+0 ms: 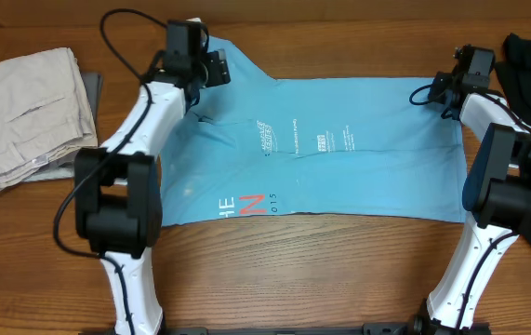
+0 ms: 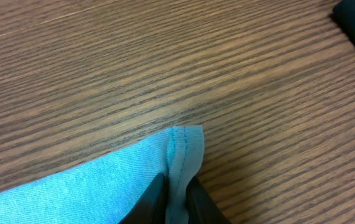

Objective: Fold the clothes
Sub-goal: 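Move the left gripper to the shirt's upper-left corner, then grasp the upper-left corner edge with the left gripper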

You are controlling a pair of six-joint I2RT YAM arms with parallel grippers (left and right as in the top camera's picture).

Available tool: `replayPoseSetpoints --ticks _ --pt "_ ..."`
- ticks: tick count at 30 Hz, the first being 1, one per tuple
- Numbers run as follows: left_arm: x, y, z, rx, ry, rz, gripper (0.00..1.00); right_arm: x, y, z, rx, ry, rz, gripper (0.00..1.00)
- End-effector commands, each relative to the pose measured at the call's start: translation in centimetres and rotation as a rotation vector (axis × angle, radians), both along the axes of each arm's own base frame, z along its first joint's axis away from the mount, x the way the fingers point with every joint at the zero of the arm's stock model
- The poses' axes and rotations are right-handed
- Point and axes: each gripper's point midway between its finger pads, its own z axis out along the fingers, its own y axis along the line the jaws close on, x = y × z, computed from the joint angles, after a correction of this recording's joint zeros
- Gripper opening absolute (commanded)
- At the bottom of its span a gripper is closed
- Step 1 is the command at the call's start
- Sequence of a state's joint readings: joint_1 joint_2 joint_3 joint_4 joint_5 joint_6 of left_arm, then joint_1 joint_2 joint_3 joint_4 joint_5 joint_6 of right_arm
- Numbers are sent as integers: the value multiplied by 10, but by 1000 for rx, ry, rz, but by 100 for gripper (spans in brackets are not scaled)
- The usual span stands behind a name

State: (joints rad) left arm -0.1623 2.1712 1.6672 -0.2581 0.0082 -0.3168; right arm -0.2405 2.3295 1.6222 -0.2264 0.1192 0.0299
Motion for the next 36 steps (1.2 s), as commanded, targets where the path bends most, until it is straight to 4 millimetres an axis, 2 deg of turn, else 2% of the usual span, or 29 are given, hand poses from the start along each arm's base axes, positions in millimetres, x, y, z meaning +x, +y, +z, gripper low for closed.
replayPoseSetpoints --ticks 1,8,14,19,28,30,35,36 --pt "14 9 -11 42 -42 20 77 -15 -1 -32 15 85 -11 13" --pt "41 25 -24 59 -110 32 62 -14 2 -32 27 81 0 13" --pt "60 43 -35 98 -126 29 58 -13 2 -32 26 76 0 13" --pt "77 44 -23 97 -191 30 59 -13 1 -32 26 76 0 13" --pt "93 35 -44 162 -169 -44 60 -14 1 -32 27 79 0 13" --pt "93 34 -37 164 -134 -53 59 -14 1 -32 27 79 0 13" --pt "98 34 9 137 -120 -93 59 -14 2 -32 26 77 0 13" --pt "98 32 13 127 -120 -102 59 -14 2 -32 26 77 0 13"
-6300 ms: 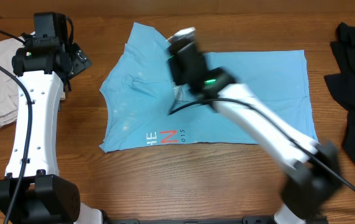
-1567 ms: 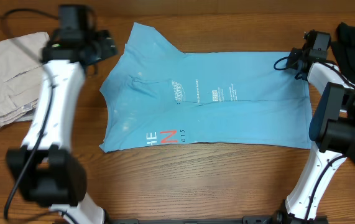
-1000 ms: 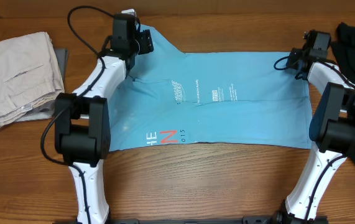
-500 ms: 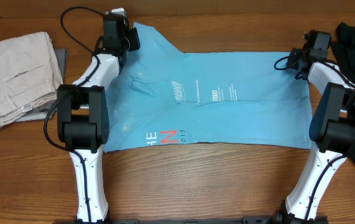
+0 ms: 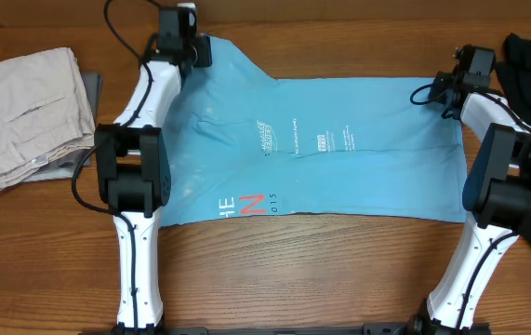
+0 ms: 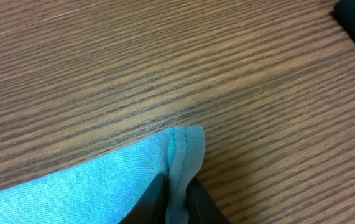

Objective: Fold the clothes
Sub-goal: 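Grasp the upper-left corner edge with the left gripper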

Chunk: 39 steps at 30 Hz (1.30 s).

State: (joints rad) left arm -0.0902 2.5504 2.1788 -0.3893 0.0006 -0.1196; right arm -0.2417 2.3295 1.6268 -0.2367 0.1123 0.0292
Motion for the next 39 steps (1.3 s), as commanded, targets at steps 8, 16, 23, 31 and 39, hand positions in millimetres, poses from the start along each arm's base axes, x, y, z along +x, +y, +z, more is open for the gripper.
replayPoseSetpoints --ticks 8,16,23,31,39 --pt "19 -8 21 -61 -58 -31 58 -13 1 -32 20 72 -4 13" --pt "23 -7 -23 -42 -27 -14 54 -14 1 -32 20 75 -4 13" --pt "19 -9 -52 15 7 -38 56 -14 1 -32 22 78 -4 13" --pt "18 -5 -61 64 16 -3 38 -15 3 -33 32 80 4 11" --pt "16 -6 -64 59 29 -10 33 -12 5 -32 40 66 12 5"
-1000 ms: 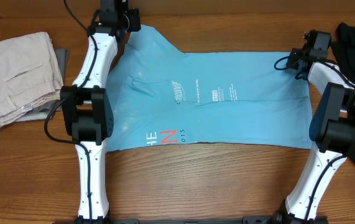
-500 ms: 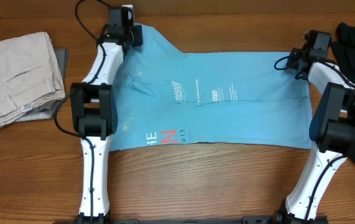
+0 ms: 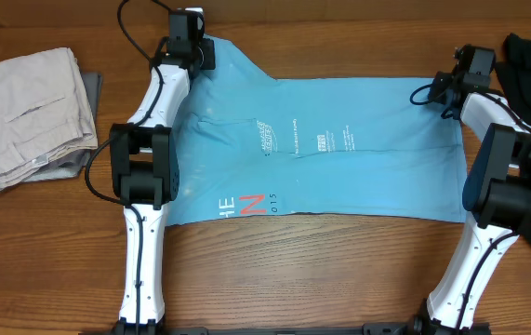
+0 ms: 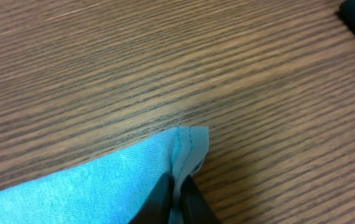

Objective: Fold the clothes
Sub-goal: 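Grasp the upper-left corner edge with the left gripper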

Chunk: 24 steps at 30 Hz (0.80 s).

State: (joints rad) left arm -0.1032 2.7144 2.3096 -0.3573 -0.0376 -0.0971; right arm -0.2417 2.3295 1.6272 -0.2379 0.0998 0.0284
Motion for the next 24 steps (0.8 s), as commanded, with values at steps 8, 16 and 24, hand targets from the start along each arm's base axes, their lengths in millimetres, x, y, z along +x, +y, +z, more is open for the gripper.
replayPoseSetpoints --ticks 8,16,24 --pt "-12 -14 -24 -35 74 -62 14 -12 3 -31 30 64 4 5" --pt "-17 -5 -29 2 104 -25 4 -10 3 -30 28 56 4 4" --pt "-10 0 7 28 55 -15 4 4 -1 -19 10 -14 5 4"
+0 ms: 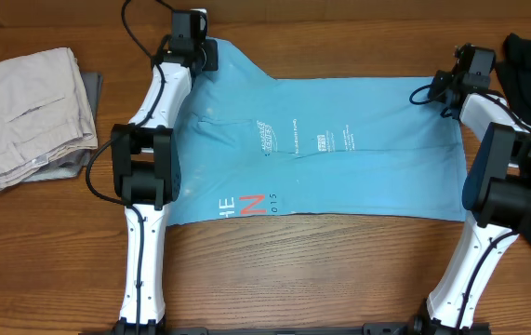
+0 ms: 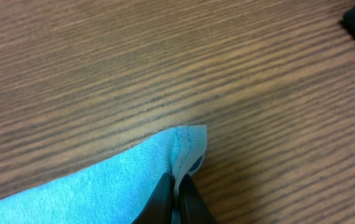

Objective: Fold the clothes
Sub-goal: 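Grasp the upper-left corner edge with the left gripper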

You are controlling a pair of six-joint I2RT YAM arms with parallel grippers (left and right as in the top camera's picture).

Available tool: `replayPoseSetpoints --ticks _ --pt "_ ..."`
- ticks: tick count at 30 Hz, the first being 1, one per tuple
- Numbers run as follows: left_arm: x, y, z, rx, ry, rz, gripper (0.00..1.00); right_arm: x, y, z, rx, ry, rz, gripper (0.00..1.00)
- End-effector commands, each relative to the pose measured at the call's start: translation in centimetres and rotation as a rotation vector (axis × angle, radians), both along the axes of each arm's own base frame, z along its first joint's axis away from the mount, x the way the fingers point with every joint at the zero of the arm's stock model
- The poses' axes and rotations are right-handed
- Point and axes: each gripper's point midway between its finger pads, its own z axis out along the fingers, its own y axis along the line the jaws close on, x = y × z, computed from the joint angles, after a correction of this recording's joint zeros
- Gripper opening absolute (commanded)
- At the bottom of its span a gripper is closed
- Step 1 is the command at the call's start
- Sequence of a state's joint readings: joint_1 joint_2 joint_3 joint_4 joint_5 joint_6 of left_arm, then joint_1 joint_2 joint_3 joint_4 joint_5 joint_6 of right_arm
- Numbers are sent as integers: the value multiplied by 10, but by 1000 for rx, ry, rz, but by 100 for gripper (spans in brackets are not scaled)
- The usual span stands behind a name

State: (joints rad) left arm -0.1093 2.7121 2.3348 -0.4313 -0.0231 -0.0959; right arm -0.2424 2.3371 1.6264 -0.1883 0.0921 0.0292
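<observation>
A light blue T-shirt point(image 1: 321, 149) lies spread flat on the wooden table point(image 1: 339, 270), its printed text facing up. My right gripper point(image 1: 440, 90) is at the shirt's far right corner. In the right wrist view the right gripper point(image 2: 176, 186) is shut on the stitched hem corner point(image 2: 189, 140), and that corner stands slightly off the wood. My left gripper point(image 1: 200, 51) rests at the shirt's far left corner by the sleeve. Whether it is open or shut does not show from overhead.
Folded beige trousers point(image 1: 28, 112) lie on a grey piece at the far left. A dark garment is heaped at the far right edge, close to the right arm, and shows in the right wrist view's corner.
The pinched hem corner sits a little higher off the table in the right wrist view, which is slightly blurred. The left gripper stays at the shirt's far left corner.
First my left gripper was over the shirt's left shoulder and the right fingers straddled the far right hem corner. Then the left gripper was farther back at the sleeve corner. After that the right fingers stood tighter on the hem, which now rises slightly.
</observation>
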Motion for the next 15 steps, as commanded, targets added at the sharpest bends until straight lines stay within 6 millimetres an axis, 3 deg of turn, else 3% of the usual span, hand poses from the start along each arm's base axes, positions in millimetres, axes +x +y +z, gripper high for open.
replayPoseSetpoints --ticks 1,12,13,14,15 --pt "-2 5 12 31 5 0 4 -3 0 -21 12 20 1 4" --pt "-16 4 65 17 8 -12 4 -2 -1 -20 11 16 1 4" --pt "-17 4 65 17 13 -12 4 -2 0 -20 11 15 1 10" --pt "-18 4 64 18 18 -13 4 -2 0 -20 10 15 1 24" --pt "-19 4 63 19 24 -13 4 -2 0 -20 10 14 1 27"
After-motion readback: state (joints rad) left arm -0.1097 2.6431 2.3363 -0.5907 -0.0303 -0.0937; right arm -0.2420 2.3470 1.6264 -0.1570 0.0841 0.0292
